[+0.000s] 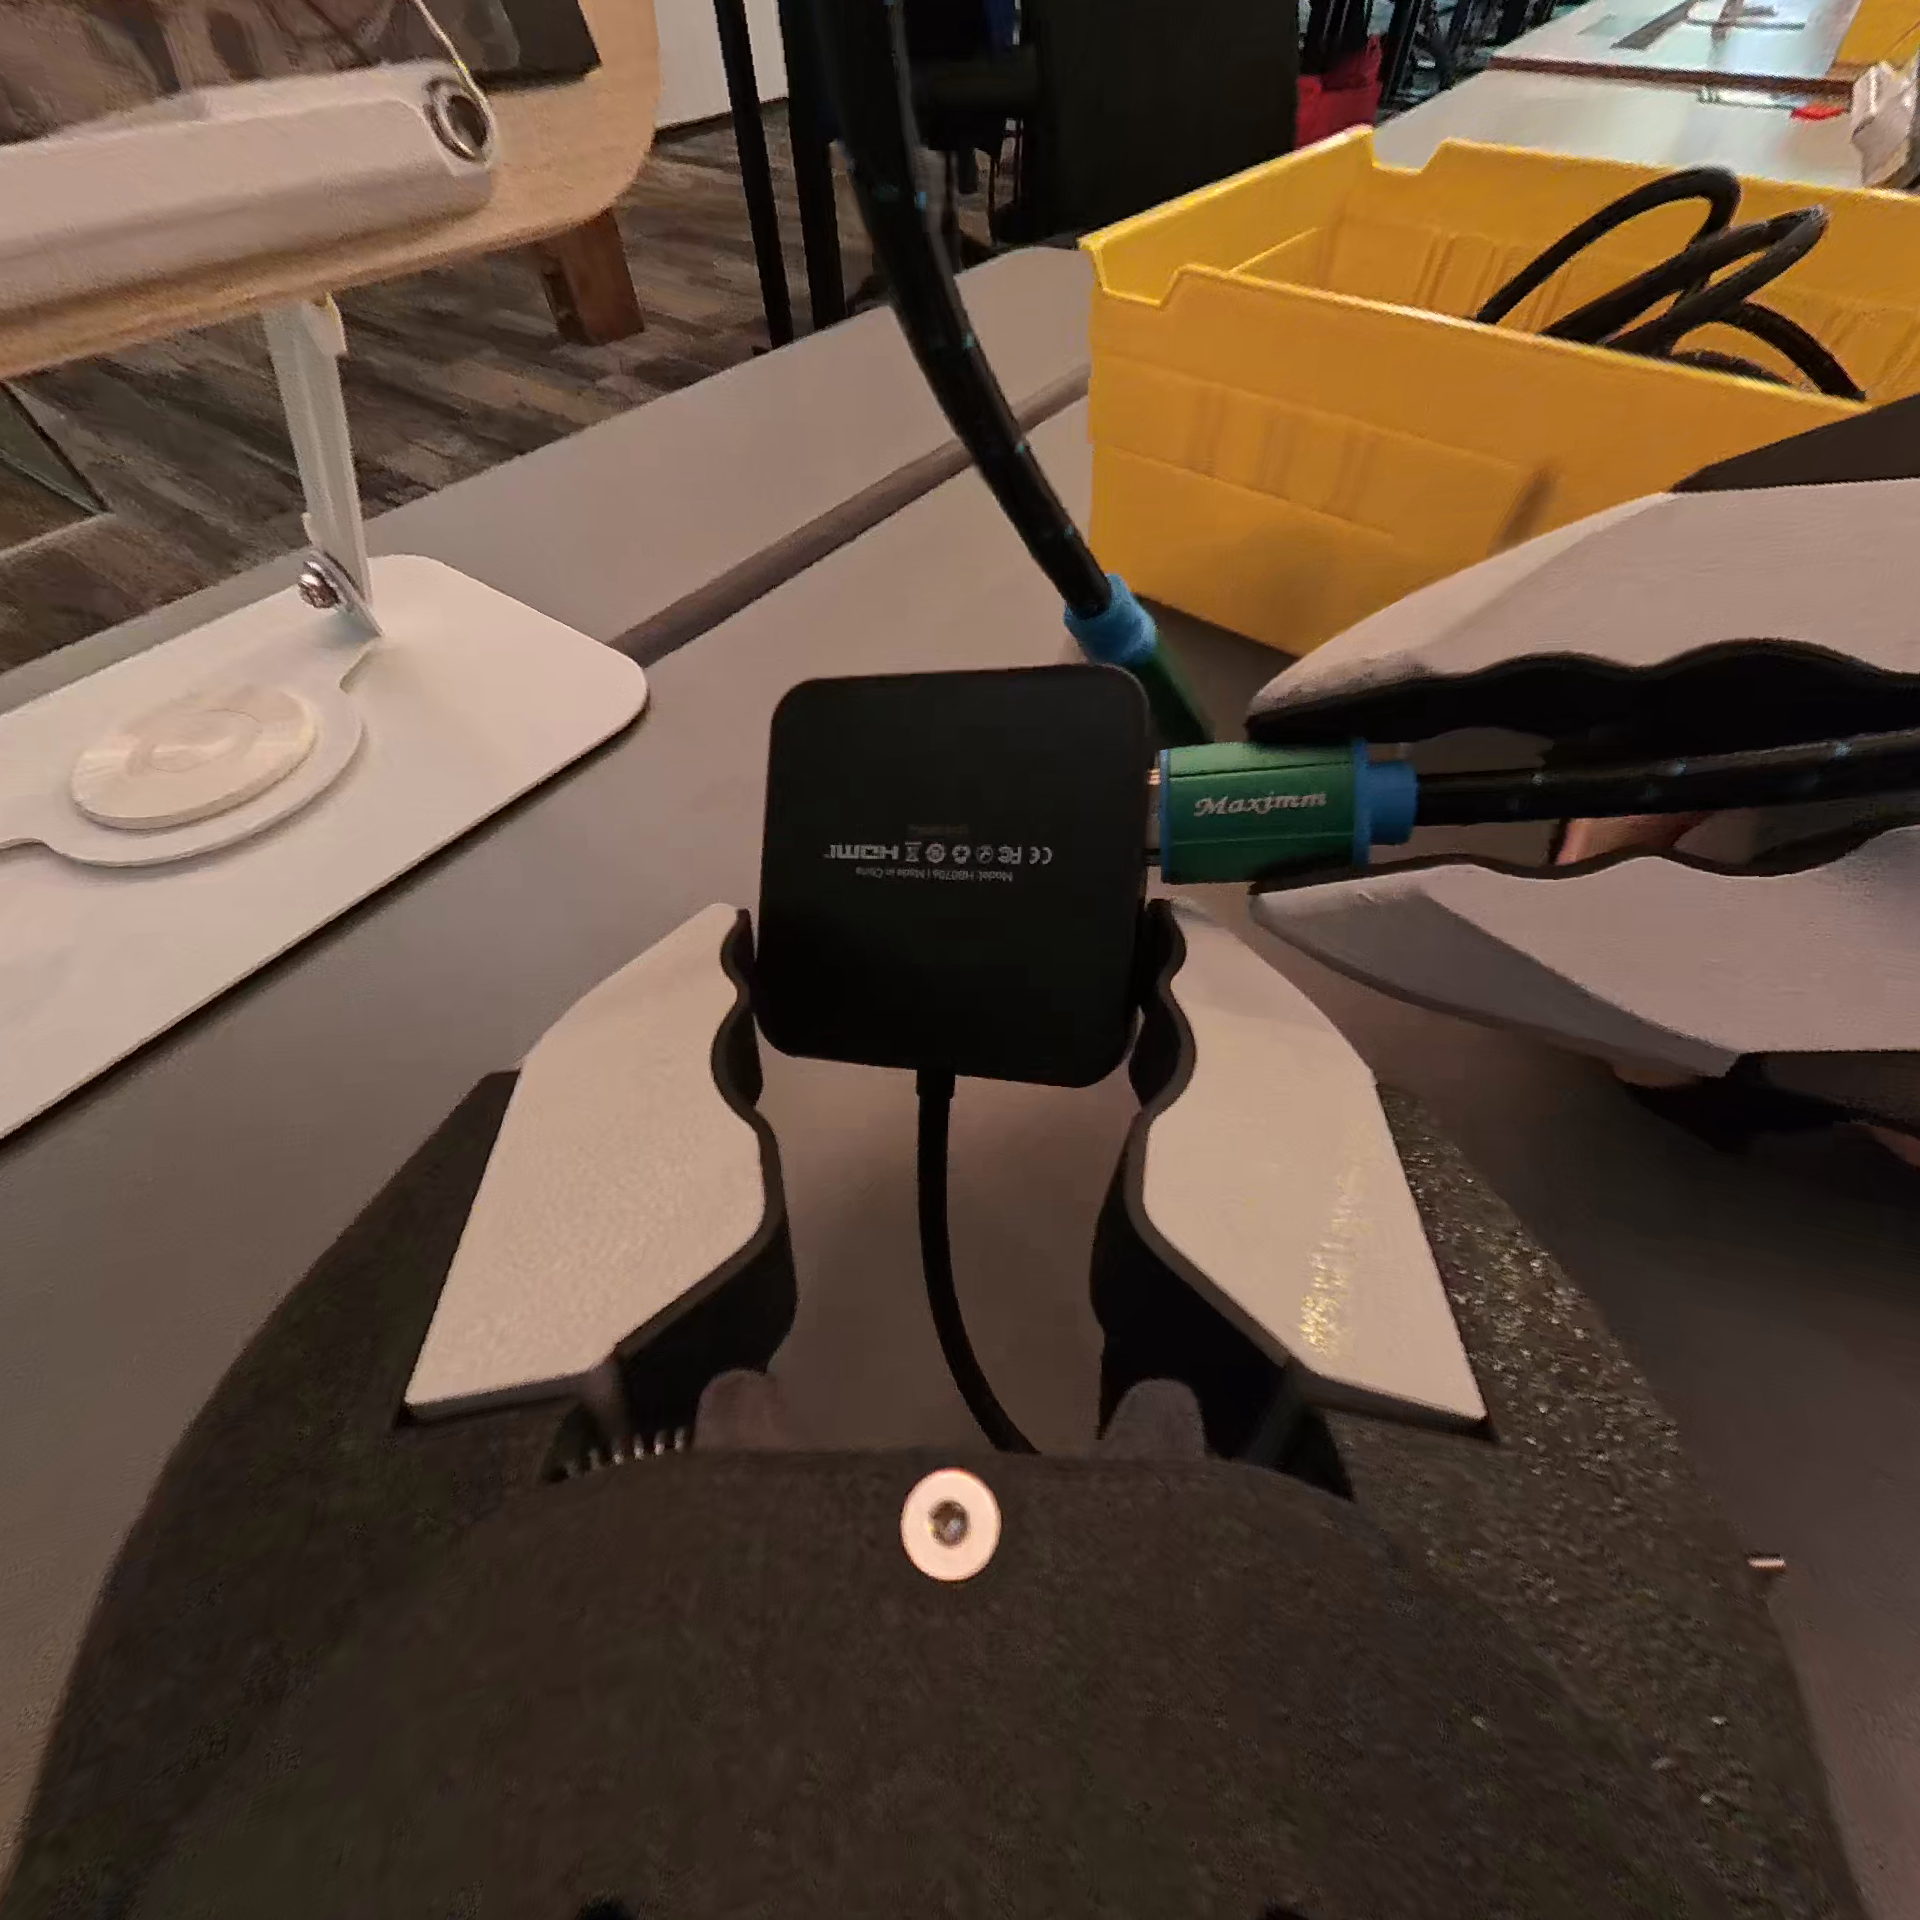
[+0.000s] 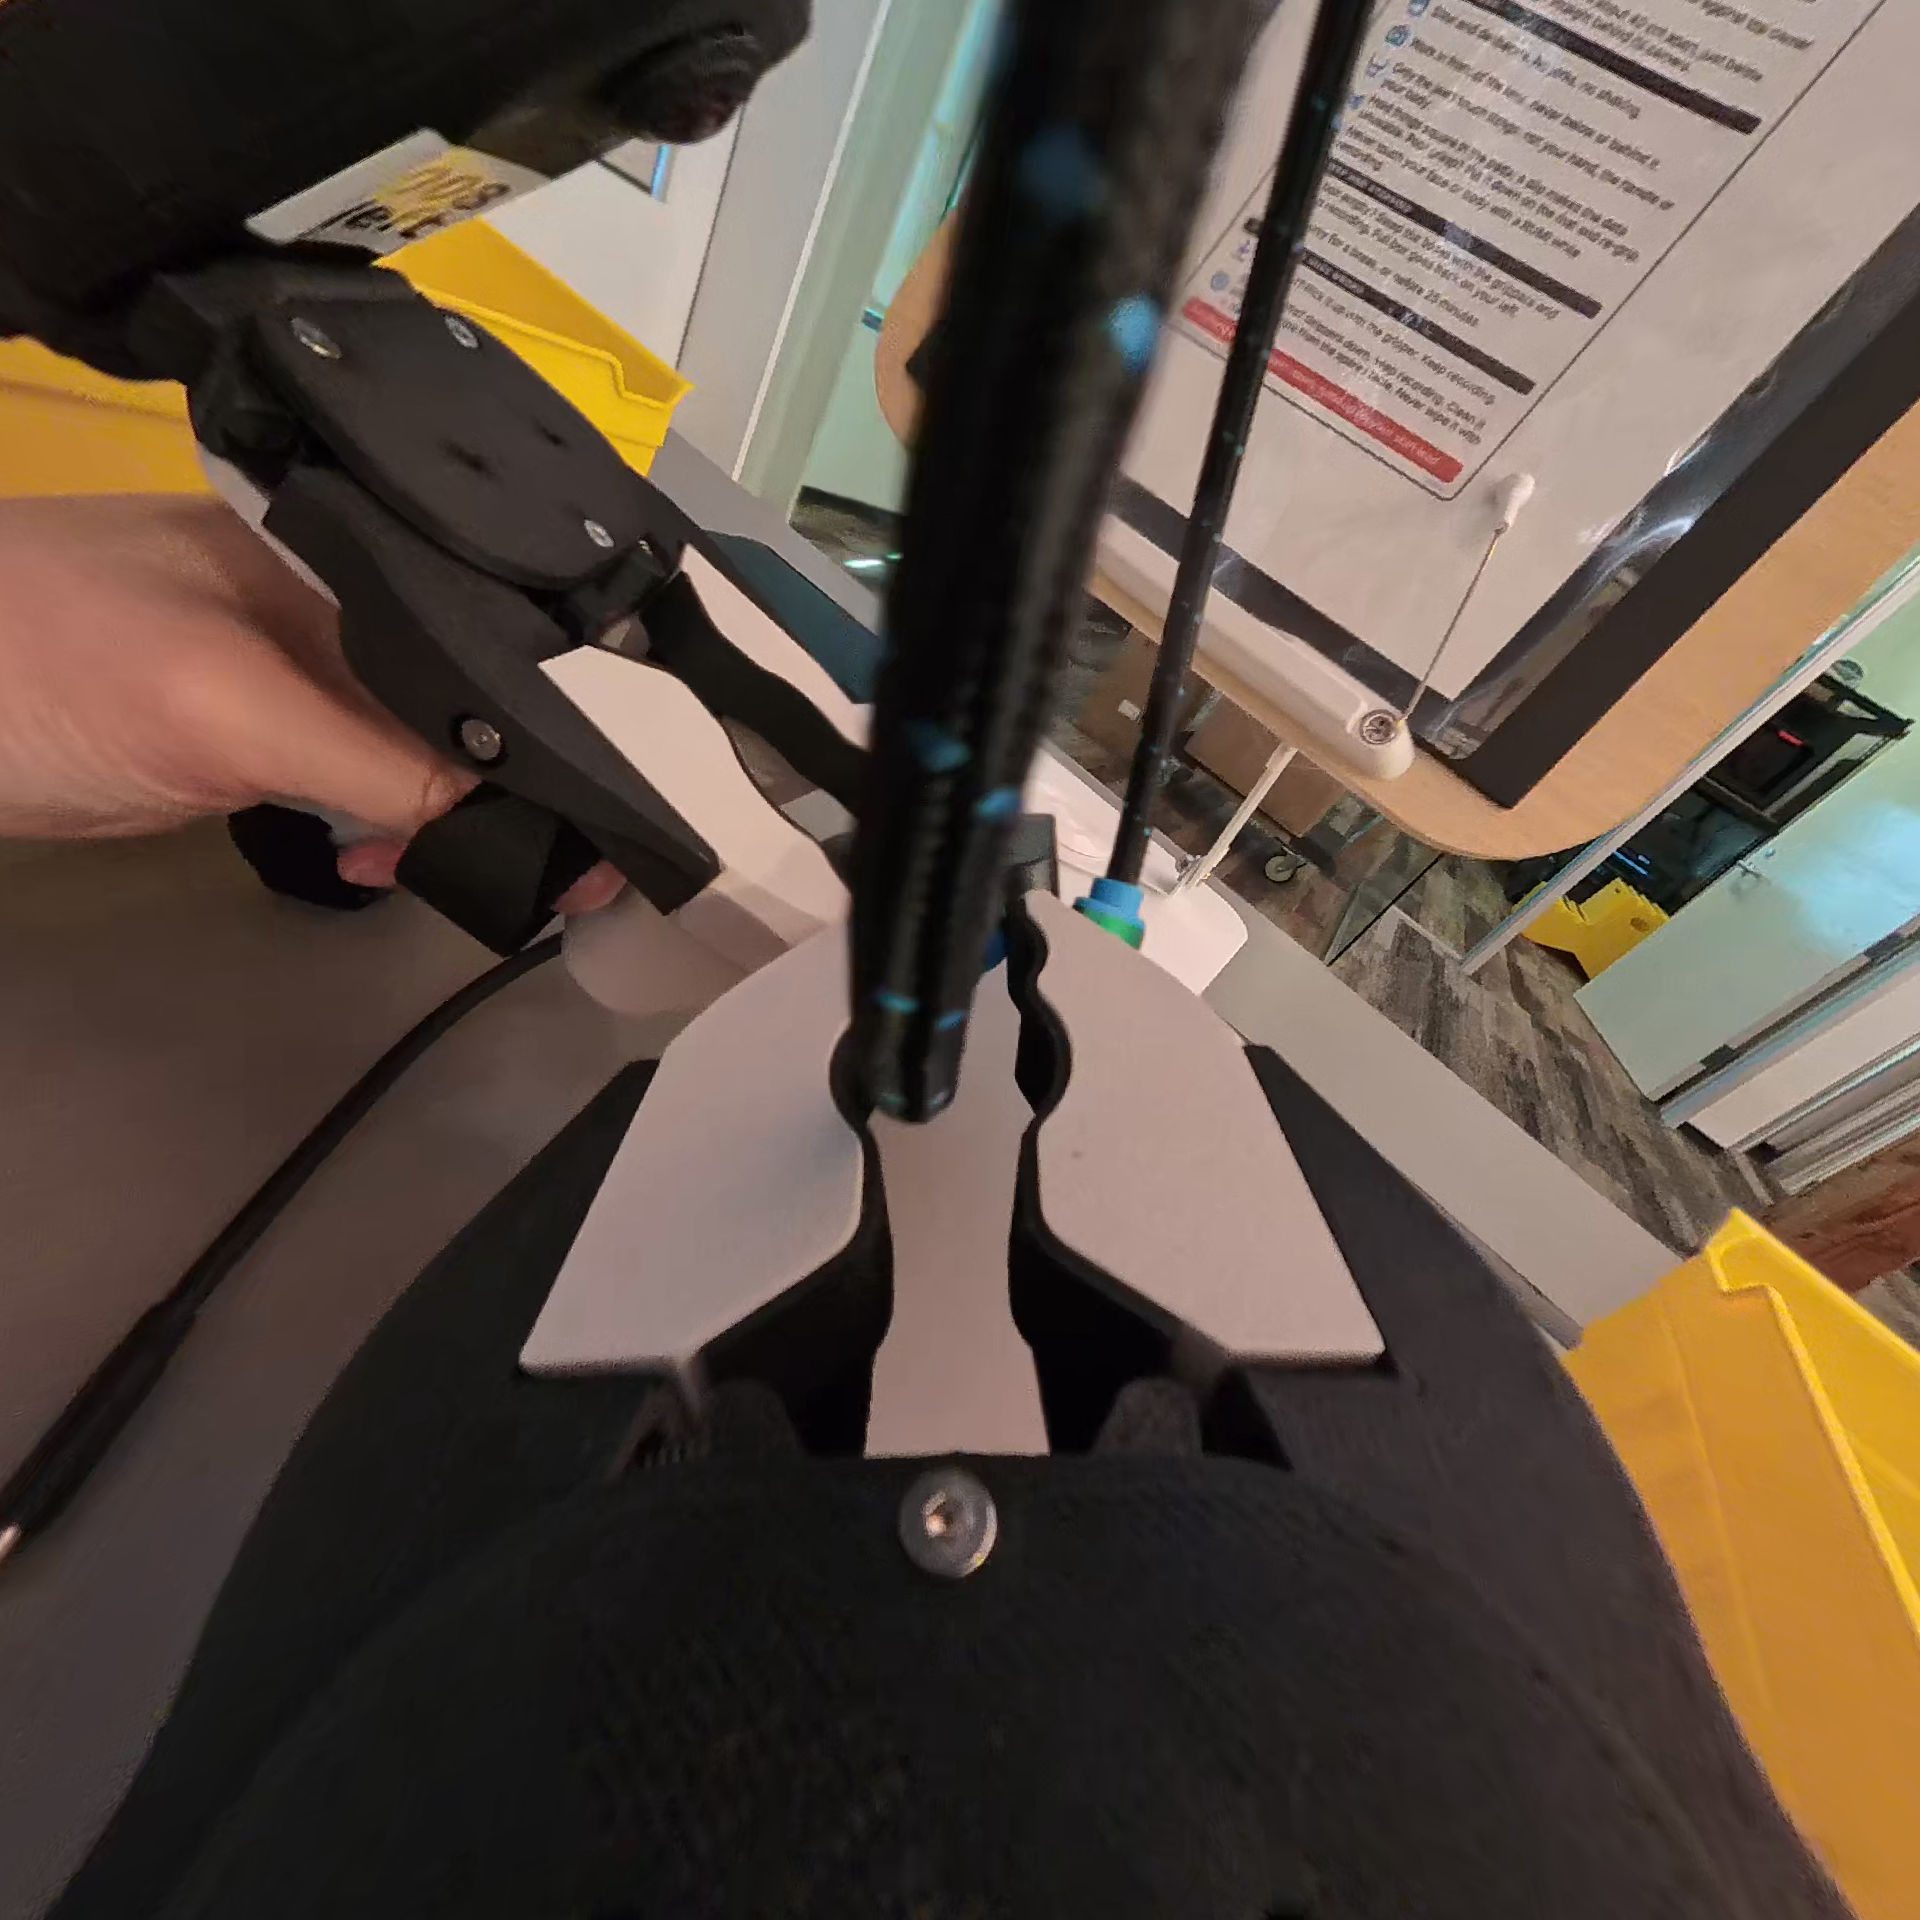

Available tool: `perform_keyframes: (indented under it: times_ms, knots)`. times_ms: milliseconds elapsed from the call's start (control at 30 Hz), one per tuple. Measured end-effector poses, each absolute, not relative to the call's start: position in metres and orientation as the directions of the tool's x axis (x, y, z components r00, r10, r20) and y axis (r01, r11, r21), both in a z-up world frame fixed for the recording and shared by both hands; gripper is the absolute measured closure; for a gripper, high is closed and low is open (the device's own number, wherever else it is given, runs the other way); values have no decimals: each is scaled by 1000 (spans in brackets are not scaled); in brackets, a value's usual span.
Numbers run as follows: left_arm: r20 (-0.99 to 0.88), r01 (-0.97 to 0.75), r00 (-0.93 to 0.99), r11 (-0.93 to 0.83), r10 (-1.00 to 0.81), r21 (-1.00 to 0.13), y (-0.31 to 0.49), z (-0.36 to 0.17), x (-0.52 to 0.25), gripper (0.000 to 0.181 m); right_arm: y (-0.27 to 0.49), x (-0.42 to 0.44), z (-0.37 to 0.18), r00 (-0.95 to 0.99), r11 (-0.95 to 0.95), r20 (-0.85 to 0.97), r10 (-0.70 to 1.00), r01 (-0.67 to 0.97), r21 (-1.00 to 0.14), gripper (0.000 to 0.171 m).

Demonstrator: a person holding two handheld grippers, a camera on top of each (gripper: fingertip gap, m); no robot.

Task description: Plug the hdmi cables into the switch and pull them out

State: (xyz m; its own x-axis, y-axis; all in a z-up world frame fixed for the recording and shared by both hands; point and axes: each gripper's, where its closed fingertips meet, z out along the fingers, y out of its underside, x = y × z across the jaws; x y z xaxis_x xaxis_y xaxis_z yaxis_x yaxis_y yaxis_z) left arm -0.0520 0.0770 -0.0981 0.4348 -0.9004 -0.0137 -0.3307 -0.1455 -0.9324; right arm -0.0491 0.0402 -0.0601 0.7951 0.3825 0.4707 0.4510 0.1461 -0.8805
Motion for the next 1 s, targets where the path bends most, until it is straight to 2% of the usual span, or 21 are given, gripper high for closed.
perform_keyframes:
  times_ms: [200, 267, 300, 400, 467, 700, 733, 767, 833, 1000]
  knots:
    - [-116, -375, 465, -77, -878, -924, 77, -99, -51, 112, 46, -46, -64, 811, 102, 469, 348, 465, -879, 147]
    - [-154, -408, 467, -58, -871, -911, 75, -102, -48, 112, 46, -44, -64, 807, 105, 485, 336, 480, -871, 164]
    - [-153, -402, 477, -60, -866, -914, 75, -101, -48, 112, 47, -42, -65, 810, 90, 485, 330, 484, -870, 163]
    - [-150, -382, 487, -56, -861, -923, 77, -98, -48, 112, 48, -38, -64, 834, 71, 440, 332, 443, -894, 159]
    - [-164, -383, 504, -49, -848, -923, 79, -97, -52, 112, 48, -37, -65, 844, 50, 407, 350, 416, -908, 147]
    - [-212, -420, 513, -27, -832, -907, 83, -100, -58, 115, 52, -38, -79, 867, -66, 274, 416, 329, -942, 145]
    - [-229, -431, 495, -8, -838, -903, 80, -100, -56, 118, 53, -38, -80, 876, -89, 247, 415, 309, -947, 145]
    - [-261, -450, 475, 23, -840, -893, 77, -101, -55, 145, 54, -37, -83, 882, -123, 228, 413, 302, -945, 144]
    - [-313, -465, 467, 72, -827, -882, 73, -99, -52, 165, 56, -36, -94, 881, -183, 221, 417, 320, -930, 145]
    - [-234, -444, 457, 8, -858, -896, 69, -103, -46, 166, 56, -36, -94, 879, -185, 221, 422, 322, -929, 150]
